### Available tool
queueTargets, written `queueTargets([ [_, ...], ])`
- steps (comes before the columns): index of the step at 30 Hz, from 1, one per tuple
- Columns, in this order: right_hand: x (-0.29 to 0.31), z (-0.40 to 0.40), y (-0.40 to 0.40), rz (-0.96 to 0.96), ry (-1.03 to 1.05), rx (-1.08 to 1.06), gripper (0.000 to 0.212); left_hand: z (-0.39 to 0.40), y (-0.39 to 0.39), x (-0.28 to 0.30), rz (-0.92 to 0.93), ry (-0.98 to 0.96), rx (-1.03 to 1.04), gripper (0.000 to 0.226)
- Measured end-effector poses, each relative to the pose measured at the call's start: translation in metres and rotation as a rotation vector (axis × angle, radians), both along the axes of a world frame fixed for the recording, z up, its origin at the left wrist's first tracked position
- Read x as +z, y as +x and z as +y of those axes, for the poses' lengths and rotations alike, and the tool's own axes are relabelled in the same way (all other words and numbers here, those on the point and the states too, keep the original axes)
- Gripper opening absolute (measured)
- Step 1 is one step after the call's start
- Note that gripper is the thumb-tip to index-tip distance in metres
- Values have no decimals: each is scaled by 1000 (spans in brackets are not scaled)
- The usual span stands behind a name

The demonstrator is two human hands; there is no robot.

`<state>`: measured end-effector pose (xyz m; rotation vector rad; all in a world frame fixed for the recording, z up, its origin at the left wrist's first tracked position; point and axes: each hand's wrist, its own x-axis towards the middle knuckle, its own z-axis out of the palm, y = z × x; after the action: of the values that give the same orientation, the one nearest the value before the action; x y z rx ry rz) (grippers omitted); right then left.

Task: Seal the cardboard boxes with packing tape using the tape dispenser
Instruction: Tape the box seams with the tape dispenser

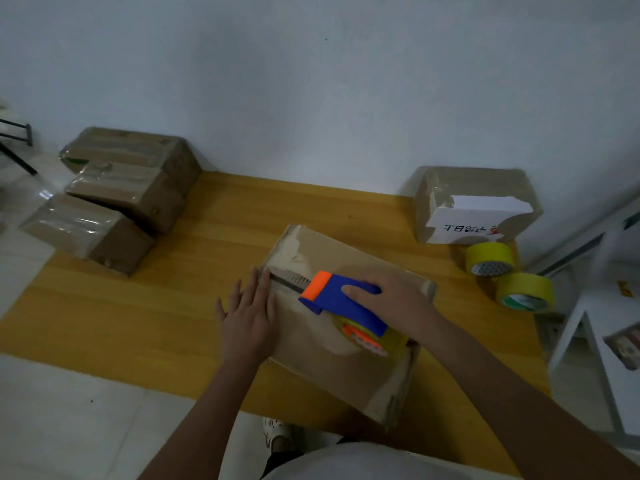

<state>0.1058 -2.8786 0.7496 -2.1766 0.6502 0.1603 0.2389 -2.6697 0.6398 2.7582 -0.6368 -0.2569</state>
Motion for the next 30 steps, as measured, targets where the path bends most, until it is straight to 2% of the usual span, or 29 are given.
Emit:
queueTargets([
  [5, 7, -3, -13, -10, -88, 56, 39, 0, -1, 2, 4, 14, -22, 55],
  [13, 17, -33, -65, 111, -72, 90, 37, -1, 0, 6, 10, 40, -46, 54],
  [16, 11, -34, -79, 71, -80, 67, 35, -4, 3, 6, 4, 45, -46, 54],
  [19, 5, -32, -75, 11, -111, 38, 31, -7, 6, 5, -1, 52, -48, 54],
  [23, -4, -37, -66, 0, -98, -19, 40, -15, 18, 5, -11, 38, -75, 54],
  [30, -9, -40, -30, -41, -170, -158, 39, -62, 81, 9, -1, 46, -205, 55],
])
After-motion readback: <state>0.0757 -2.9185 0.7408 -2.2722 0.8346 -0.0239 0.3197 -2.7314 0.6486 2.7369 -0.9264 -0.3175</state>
